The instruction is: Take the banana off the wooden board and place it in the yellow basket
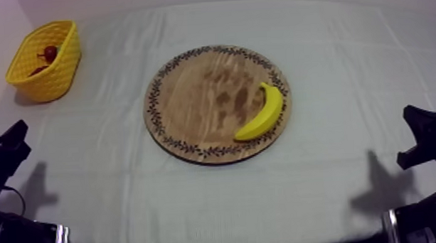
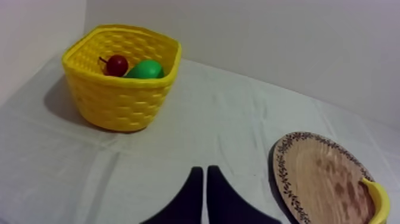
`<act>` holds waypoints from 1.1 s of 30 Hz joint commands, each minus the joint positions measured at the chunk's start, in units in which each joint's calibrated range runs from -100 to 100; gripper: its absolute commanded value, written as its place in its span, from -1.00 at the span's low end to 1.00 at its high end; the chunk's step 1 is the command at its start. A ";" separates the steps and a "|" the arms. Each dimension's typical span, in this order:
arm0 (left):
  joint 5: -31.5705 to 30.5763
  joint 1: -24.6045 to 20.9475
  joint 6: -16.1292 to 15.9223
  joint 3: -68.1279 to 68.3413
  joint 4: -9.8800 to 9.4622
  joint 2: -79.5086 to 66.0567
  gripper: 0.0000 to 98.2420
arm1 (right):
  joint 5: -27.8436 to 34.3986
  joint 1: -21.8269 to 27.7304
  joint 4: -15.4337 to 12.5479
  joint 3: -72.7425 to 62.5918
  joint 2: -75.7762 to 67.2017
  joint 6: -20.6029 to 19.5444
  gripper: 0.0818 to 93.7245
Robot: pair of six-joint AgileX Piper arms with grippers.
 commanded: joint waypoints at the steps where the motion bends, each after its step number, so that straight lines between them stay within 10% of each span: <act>1: 0.89 0.25 2.17 0.02 -0.05 0.00 -1.00 | 0.03 0.01 0.00 -0.03 0.03 0.01 -1.00; 19: 1.48 0.49 2.54 -0.14 0.69 0.61 -1.00 | 0.03 0.01 0.00 -0.03 0.03 0.01 -1.00; 33: 14.29 2.28 -5.26 -23.28 5.19 22.04 -1.00 | 0.03 0.01 0.00 -0.03 0.03 0.01 -1.00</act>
